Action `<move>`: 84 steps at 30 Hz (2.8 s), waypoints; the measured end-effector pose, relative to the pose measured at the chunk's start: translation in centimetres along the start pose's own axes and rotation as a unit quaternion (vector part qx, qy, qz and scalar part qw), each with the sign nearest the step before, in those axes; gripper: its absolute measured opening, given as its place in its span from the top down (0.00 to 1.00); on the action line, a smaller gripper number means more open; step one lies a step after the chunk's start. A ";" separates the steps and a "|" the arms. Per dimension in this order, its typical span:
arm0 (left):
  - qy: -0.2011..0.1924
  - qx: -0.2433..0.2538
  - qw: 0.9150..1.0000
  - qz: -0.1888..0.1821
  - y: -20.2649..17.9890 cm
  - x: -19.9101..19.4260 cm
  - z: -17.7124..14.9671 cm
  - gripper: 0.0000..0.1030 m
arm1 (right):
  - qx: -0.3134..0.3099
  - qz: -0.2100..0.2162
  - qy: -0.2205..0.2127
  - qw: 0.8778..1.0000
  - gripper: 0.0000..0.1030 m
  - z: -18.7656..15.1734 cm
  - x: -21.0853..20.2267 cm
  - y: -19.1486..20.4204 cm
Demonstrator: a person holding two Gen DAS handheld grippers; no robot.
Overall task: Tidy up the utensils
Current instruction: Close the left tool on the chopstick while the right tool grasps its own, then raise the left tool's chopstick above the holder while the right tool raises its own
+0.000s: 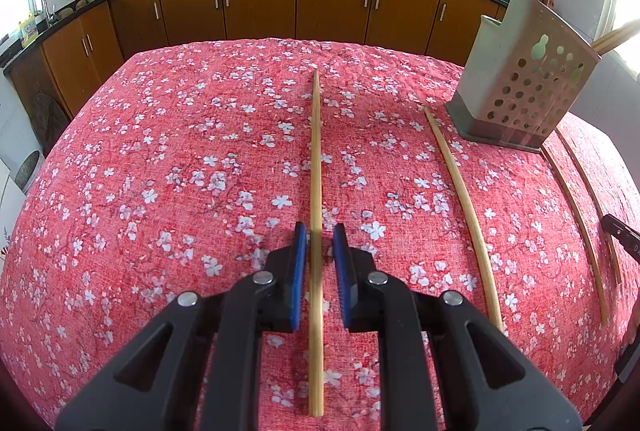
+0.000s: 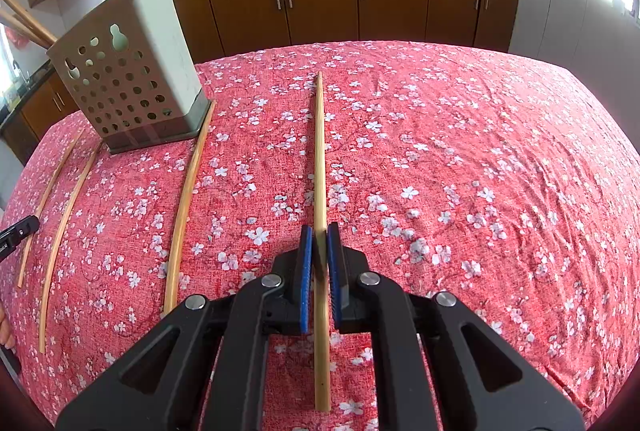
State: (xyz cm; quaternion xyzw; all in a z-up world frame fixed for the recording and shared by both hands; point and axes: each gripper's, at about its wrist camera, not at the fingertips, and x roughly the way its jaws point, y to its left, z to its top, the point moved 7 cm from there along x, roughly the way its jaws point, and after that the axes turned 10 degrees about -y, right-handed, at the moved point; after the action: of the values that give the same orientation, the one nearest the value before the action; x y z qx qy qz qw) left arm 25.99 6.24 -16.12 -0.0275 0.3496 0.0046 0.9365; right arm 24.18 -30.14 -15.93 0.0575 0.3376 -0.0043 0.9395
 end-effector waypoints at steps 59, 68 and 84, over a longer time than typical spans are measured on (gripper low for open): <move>0.001 0.020 1.000 0.003 -0.6 -1.2 -1.1 0.84 | 0.002 0.005 0.001 1.000 0.91 -0.6 -0.8 0.0; 0.002 0.025 1.000 0.009 -0.9 -1.9 -1.9 0.90 | 0.008 0.009 0.000 1.000 0.92 -1.0 -1.5 -0.2; -0.123 -0.010 0.992 -0.020 -0.7 -10.0 5.3 0.93 | 0.033 0.027 -0.127 0.991 0.93 5.7 -9.6 -0.8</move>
State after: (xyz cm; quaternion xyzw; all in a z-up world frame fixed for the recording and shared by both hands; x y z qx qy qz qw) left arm 21.88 5.95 -5.52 -0.0435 0.2308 -0.0070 0.9720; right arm 20.31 -31.85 -5.57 0.0966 0.2133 0.0027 0.9722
